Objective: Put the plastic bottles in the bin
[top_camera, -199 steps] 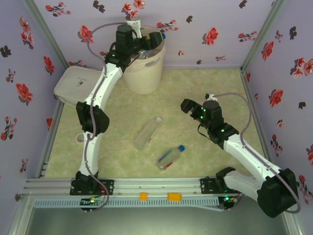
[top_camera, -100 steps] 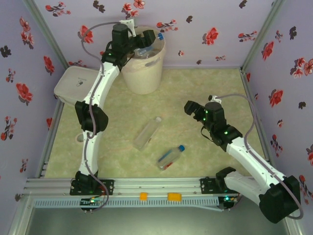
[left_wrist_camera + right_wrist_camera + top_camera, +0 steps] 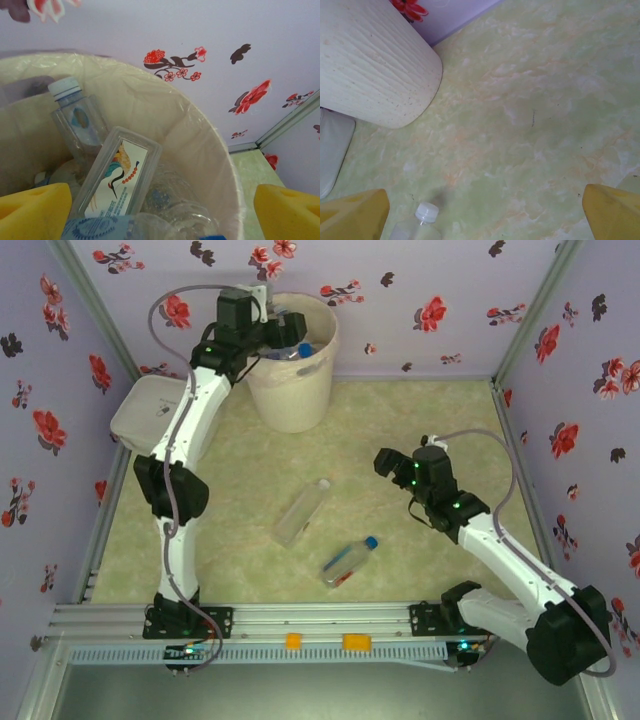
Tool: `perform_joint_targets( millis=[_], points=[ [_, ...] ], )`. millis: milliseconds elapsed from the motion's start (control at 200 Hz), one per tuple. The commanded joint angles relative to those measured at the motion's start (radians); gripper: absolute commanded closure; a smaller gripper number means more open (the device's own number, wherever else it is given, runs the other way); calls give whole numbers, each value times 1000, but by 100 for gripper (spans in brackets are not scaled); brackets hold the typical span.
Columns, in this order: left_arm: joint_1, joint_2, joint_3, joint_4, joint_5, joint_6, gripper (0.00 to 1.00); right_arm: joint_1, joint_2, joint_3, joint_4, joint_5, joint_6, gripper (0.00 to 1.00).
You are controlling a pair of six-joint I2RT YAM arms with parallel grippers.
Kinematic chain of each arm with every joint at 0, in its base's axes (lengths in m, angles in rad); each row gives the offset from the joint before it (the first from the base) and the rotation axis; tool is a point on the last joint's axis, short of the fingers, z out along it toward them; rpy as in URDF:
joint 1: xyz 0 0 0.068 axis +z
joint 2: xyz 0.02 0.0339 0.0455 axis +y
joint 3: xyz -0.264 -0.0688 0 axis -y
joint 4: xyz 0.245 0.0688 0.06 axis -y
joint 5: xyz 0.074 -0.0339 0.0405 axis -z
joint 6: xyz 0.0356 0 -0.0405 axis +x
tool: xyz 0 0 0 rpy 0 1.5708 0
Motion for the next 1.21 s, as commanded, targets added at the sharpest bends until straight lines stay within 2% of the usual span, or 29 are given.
perform_joint_targets(
  millis=[0, 125, 255, 455, 595, 700, 805, 945, 1200],
  points=[
    [0, -110, -46, -22, -13, 39, 2, 15, 14, 39, -31, -13, -12, 0],
    [-17, -246, -247, 48, 12, 49, 0, 60, 43, 72, -139, 55, 16, 0],
    [-57, -441, -588, 269, 9, 54, 0, 137, 77, 130, -297, 97, 55, 0],
    [-132, -687, -1016, 557, -25, 31, 0, 231, 116, 122, -469, 33, 241, 0],
    [-174, -805, -1259, 684, -53, -33, 0, 308, 140, 75, -477, -83, 375, 0],
    [-192, -871, -1425, 764, -95, -83, 0, 394, 178, 68, -497, -113, 430, 0],
    [-200, -916, -1566, 815, -152, -132, 0, 429, 219, 39, -486, -185, 490, 0],
    [-201, -938, -1692, 829, -152, -202, 0, 463, 245, -11, -426, -266, 593, 0],
    [-200, -968, -1770, 783, -151, -235, 0, 503, 342, 22, -336, -297, 640, 2]
  ],
)
